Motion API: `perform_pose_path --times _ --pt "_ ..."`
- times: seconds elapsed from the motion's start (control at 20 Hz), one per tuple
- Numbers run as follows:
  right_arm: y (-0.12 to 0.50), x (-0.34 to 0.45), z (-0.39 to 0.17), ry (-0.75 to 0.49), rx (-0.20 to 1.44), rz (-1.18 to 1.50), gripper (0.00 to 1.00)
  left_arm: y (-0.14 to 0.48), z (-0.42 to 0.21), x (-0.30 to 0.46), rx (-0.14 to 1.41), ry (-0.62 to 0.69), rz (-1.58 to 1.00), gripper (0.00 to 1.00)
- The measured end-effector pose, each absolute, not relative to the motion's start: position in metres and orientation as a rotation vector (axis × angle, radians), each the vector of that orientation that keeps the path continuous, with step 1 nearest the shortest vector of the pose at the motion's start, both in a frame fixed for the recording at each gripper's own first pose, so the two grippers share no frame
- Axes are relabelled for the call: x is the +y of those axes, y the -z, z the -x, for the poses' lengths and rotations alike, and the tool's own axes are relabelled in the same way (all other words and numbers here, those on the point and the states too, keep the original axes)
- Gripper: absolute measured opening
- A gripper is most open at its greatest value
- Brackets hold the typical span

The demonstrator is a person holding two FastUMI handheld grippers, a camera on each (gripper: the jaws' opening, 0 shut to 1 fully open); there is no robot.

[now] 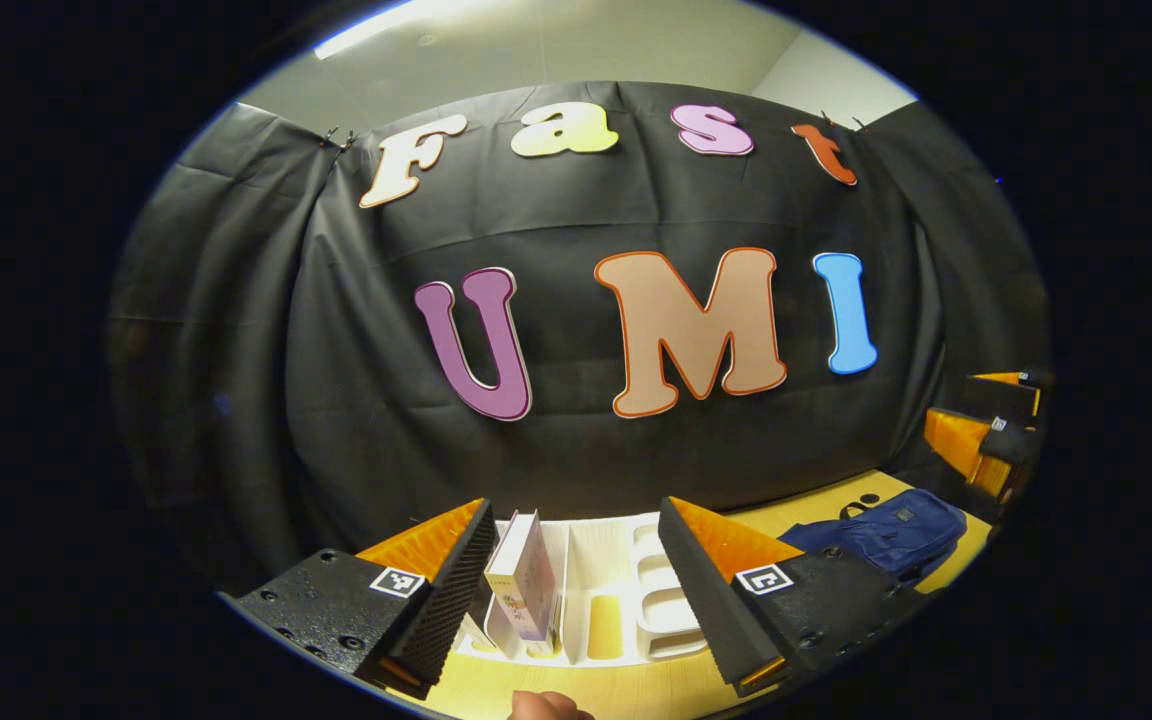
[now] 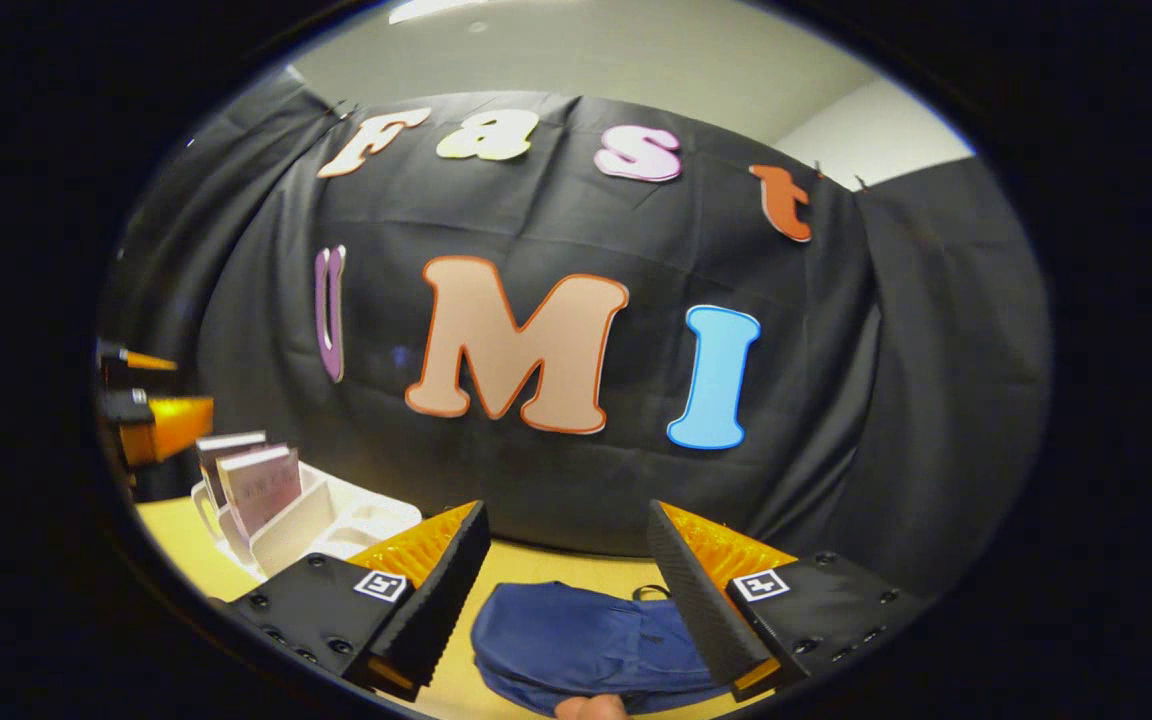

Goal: Open the schoolbag, grab two books from the bookshelf and put them into the schoolbag.

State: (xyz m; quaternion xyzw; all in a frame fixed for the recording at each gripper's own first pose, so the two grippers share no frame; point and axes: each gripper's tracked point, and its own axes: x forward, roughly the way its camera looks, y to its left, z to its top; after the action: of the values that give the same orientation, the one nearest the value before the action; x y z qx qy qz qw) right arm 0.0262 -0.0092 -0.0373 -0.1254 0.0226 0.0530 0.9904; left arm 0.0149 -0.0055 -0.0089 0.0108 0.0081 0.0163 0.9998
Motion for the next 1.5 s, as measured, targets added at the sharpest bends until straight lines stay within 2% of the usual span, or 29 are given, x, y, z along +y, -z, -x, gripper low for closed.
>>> perform_pose_path --times 0.15,0.25,0.3,0.5,0.6,0.65,0.7,0.75,0.8,0.9,0.95,1.0,1.05,1.1,1.2,1.25,1.3,1.35,1.4,1.5 --pt "0.067 -0.024 -0.03 -0.129 0.067 0.444 1.0 0.011 -0.013 0.001 0.024 -0.053 -0.014 0.96" --pt "0.089 -0.029 -0.028 -0.152 0.059 0.612 0.9 0.011 -0.013 0.007 0.025 -0.073 -0.016 0.96" --pt "0.102 -0.026 -0.026 -0.183 0.056 0.682 1.0 0.012 -0.013 0.009 0.027 -0.08 -0.016 0.99" --pt "0.174 -0.007 -0.013 -0.324 0.043 0.977 0.98 0.012 -0.011 0.021 0.034 -0.128 -0.017 0.96" --pt "0.219 -0.018 -0.017 -0.362 0.114 1.065 0.98 0.013 -0.009 0.027 0.034 -0.151 -0.02 0.96" --pt "0.234 -0.023 -0.019 -0.369 0.139 1.102 1.0 0.012 -0.007 0.03 0.034 -0.16 -0.02 0.96" --pt "0.247 -0.025 -0.019 -0.382 0.16 1.14 0.98 0.012 -0.007 0.033 0.038 -0.168 -0.02 0.96" --pt "0.26 -0.028 -0.021 -0.398 0.178 1.175 0.89 0.015 -0.006 0.035 0.044 -0.175 -0.019 0.96" --pt "0.275 -0.029 -0.024 -0.422 0.203 1.205 0.89 0.017 -0.005 0.037 0.051 -0.181 -0.016 0.99" --pt "0.298 -0.031 -0.03 -0.468 0.242 1.248 0.89 0.017 -0.003 0.04 0.058 -0.193 -0.012 0.96" --pt "0.308 -0.031 -0.032 -0.491 0.249 1.272 1.0 0.018 -0.002 0.042 0.058 -0.199 -0.012 0.96" --pt "0.32 -0.031 -0.037 -0.506 0.271 1.309 0.87 0.019 -0.001 0.045 0.062 -0.21 -0.012 0.96" --pt "0.327 -0.029 -0.04 -0.517 0.286 1.319 1.0 0.021 0.0 0.045 0.071 -0.213 -0.008 0.96" --pt "0.331 -0.026 -0.047 -0.52 0.285 1.334 0.87 0.022 0.0 0.045 0.078 -0.215 -0.004 0.96" --pt "0.341 -0.024 -0.058 -0.521 0.283 1.363 0.87 0.02 0.004 0.046 0.076 -0.22 -0.002 0.96" --pt "0.344 -0.024 -0.062 -0.521 0.288 1.371 0.97 0.021 0.004 0.049 0.074 -0.224 -0.004 0.99" --pt "0.35 -0.024 -0.066 -0.535 0.307 1.365 0.97 0.021 0.005 0.05 0.077 -0.229 -0.006 0.96" --pt "0.352 -0.024 -0.065 -0.538 0.325 1.366 0.84 0.021 0.006 0.051 0.078 -0.233 -0.007 0.96" --pt "0.353 -0.021 -0.068 -0.554 0.328 1.357 0.82 0.021 0.007 0.052 0.079 -0.235 -0.005 0.99" --pt "0.357 -0.017 -0.071 -0.566 0.342 1.353 0.76 0.021 0.008 0.052 0.079 -0.235 -0.003 0.96"
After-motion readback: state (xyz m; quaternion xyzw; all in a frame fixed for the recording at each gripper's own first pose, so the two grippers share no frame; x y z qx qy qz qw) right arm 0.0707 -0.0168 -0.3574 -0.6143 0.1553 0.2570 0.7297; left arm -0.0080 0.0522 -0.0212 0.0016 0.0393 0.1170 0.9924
